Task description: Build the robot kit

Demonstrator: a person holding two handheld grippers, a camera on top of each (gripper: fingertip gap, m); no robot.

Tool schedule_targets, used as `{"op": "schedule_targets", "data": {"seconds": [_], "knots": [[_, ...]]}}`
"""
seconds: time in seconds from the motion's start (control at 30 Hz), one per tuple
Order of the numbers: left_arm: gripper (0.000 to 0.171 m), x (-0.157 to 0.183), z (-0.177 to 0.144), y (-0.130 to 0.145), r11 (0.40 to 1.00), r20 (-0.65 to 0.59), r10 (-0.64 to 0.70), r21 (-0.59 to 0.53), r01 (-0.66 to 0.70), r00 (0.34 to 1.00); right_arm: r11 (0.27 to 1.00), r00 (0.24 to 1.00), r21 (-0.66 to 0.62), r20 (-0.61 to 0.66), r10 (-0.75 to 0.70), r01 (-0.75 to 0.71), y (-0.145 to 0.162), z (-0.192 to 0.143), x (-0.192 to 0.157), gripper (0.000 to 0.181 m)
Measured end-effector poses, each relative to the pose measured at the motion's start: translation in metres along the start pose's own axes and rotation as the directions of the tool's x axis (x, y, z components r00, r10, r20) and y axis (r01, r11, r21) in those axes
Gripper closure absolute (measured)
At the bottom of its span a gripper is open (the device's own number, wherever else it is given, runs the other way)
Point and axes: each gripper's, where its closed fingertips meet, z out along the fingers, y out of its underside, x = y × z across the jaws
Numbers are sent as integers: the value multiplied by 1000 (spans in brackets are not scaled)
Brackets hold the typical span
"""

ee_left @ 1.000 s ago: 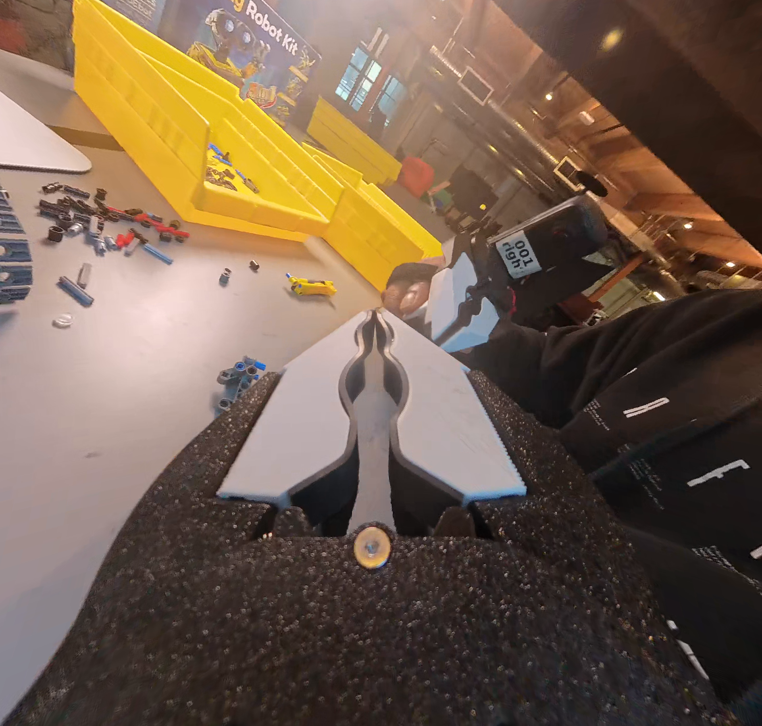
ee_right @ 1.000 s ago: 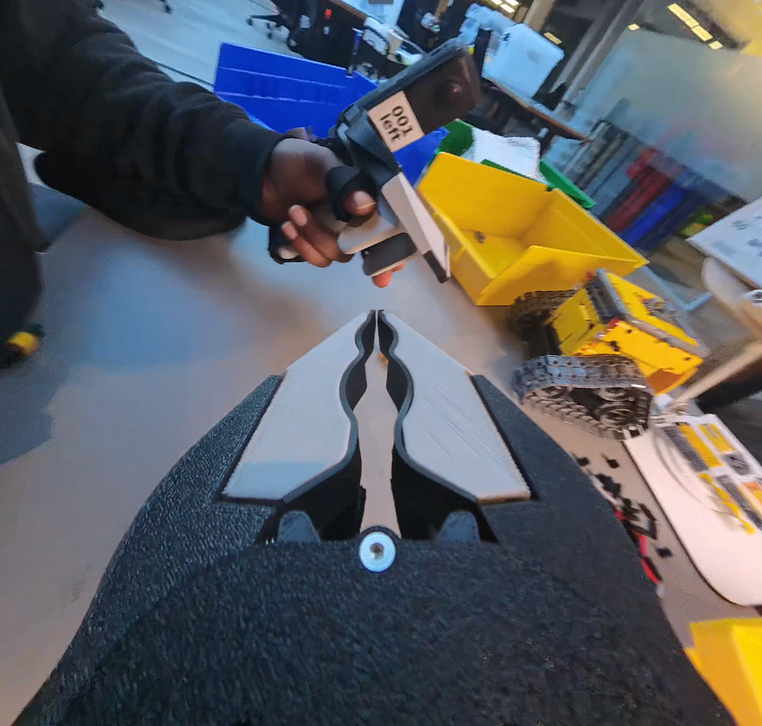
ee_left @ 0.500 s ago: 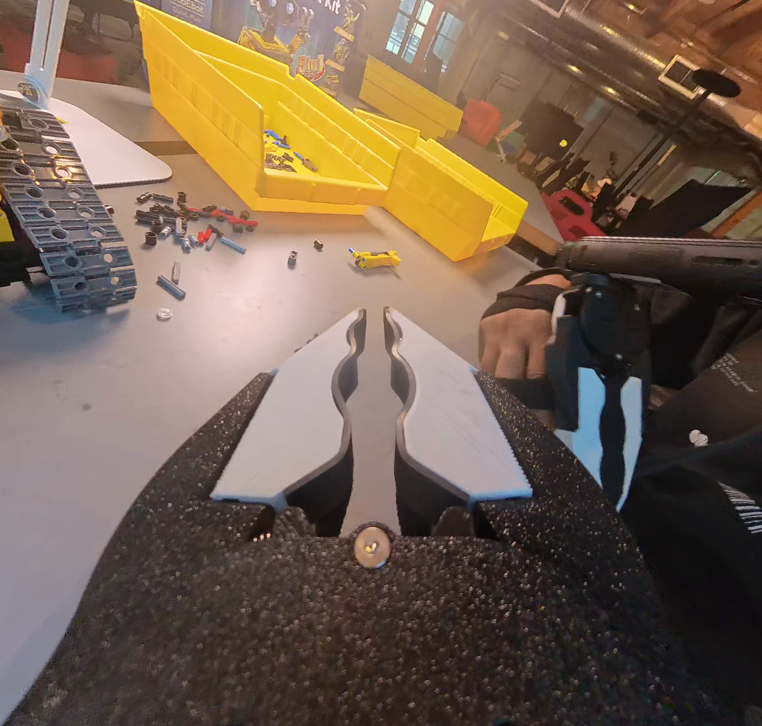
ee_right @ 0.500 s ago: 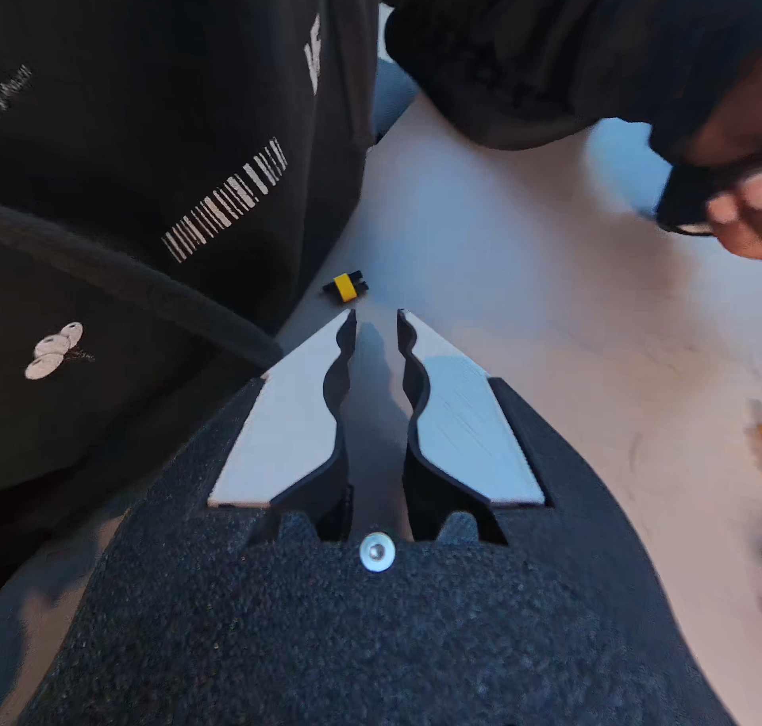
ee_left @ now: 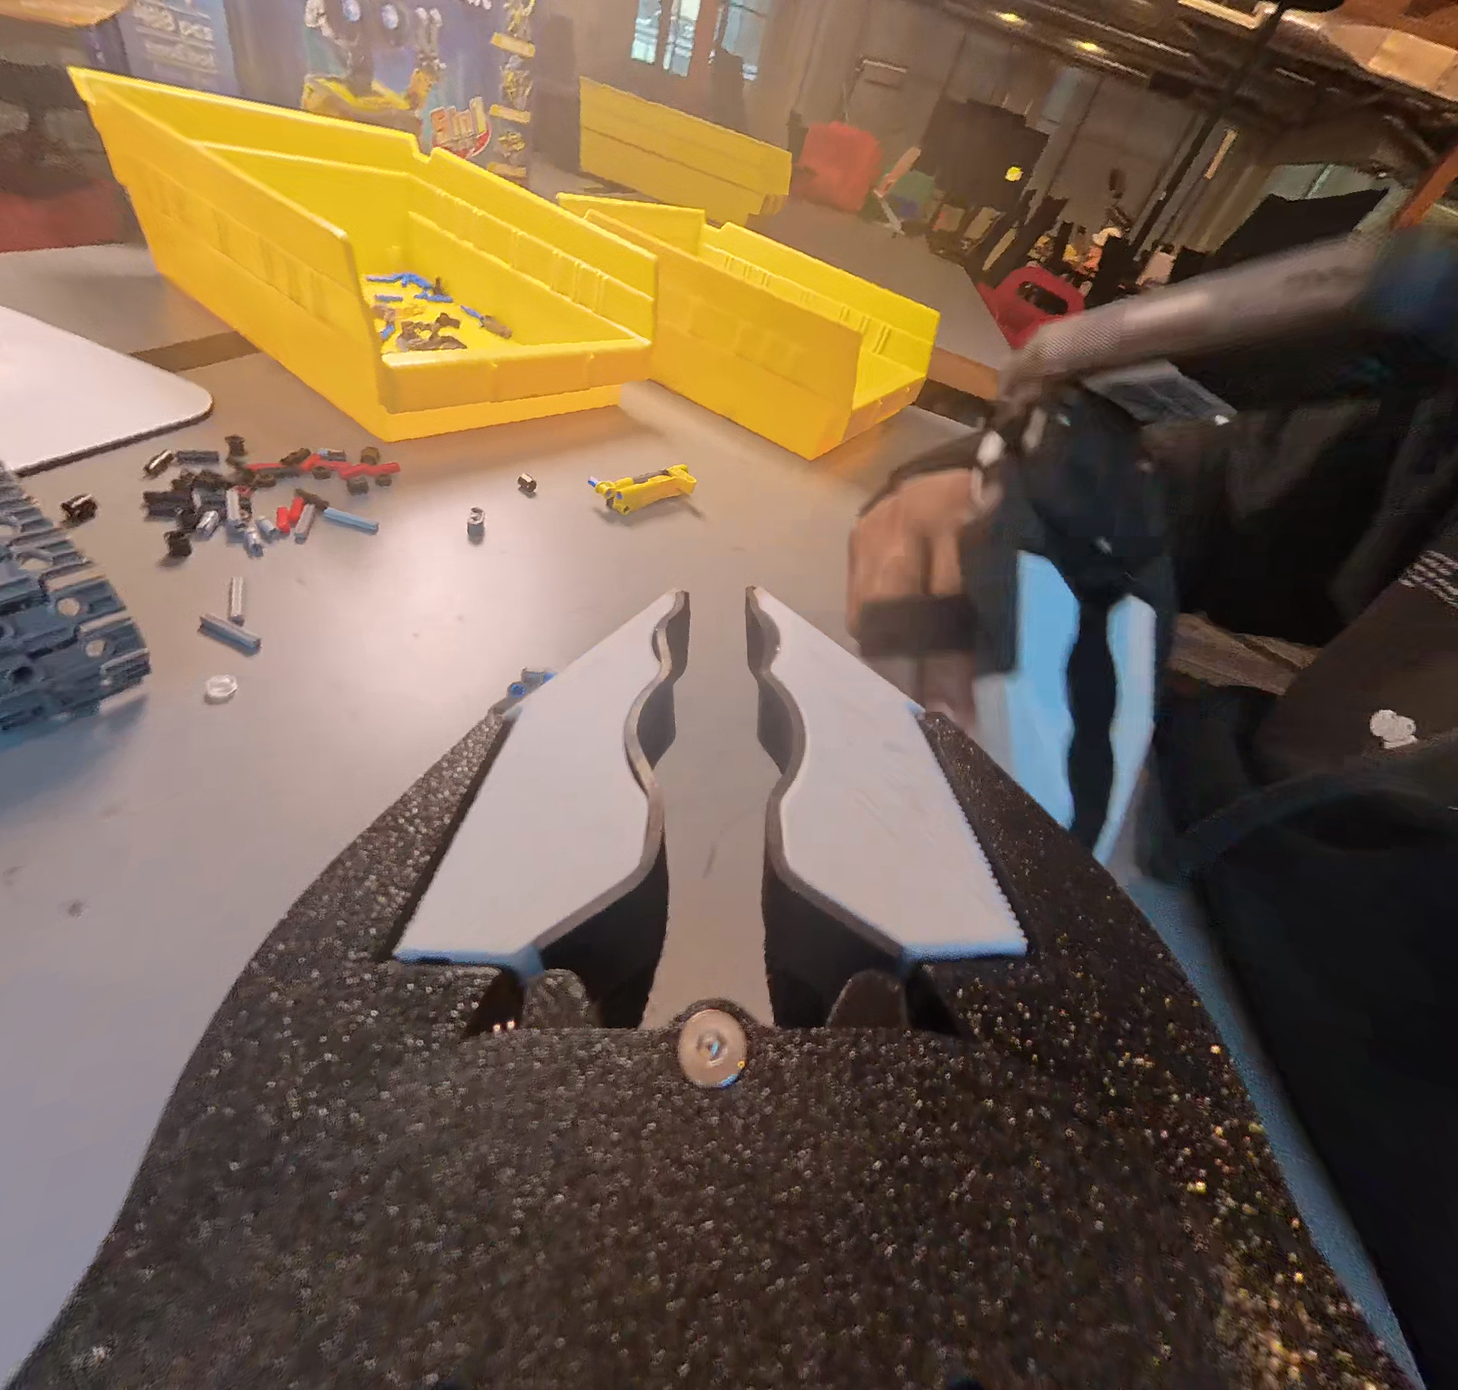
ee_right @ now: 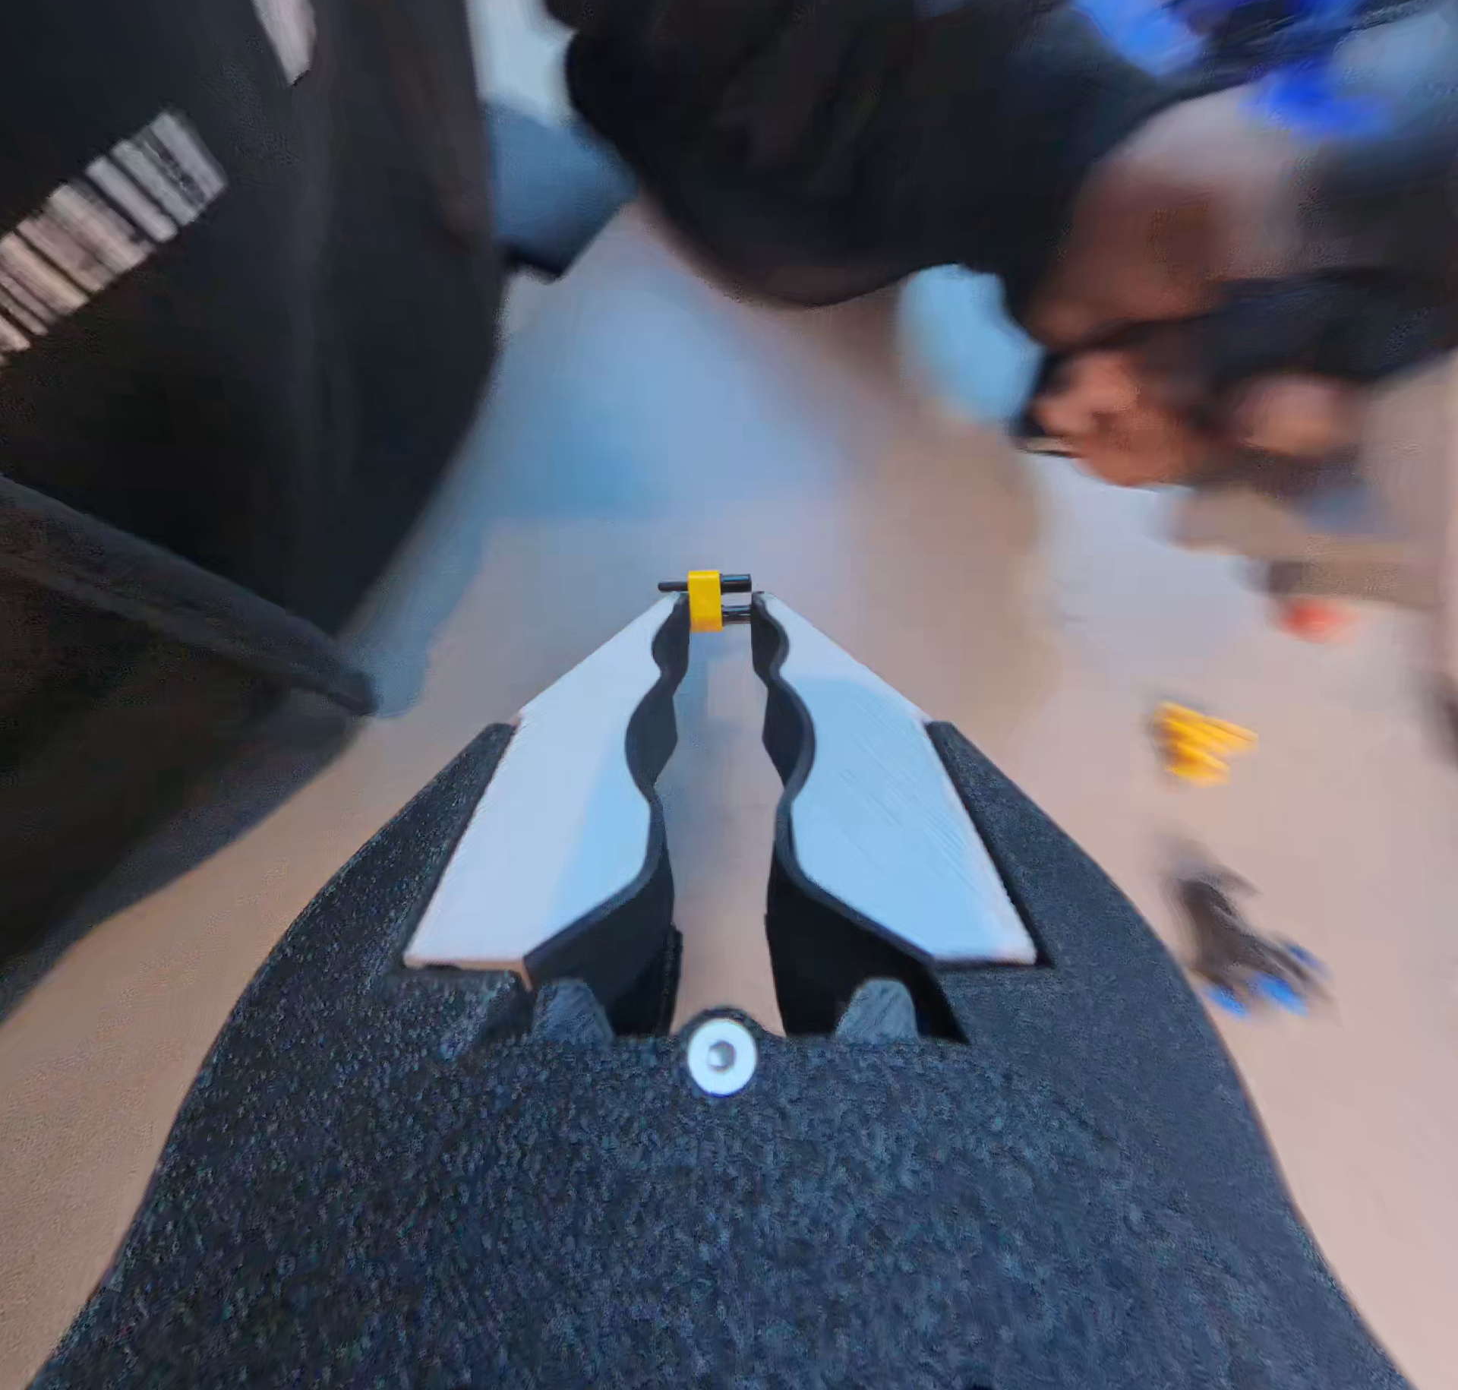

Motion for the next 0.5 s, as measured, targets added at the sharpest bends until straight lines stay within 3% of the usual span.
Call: {"op": "schedule_targets", "data": {"seconds": [0.1,0.17,0.3,0.5], "knots": [[146,22,-1,-15,996,-73,70,67,-65,995,988,945,156,-323,47,5,-12,-61,56,166],[140,36,0,-23,984,-86,155,98,-147,984,985,888,171,-457,52,30,-12,-89,73,166],[139,54,14,-16,944,-70,330,50,-327,941,962,881,272,-457,121,9,-20,-101,73,166],[153,68,16,-7,922,-120,387,22,-387,914,958,915,285,-382,131,-19,-18,-92,66,166]]}}
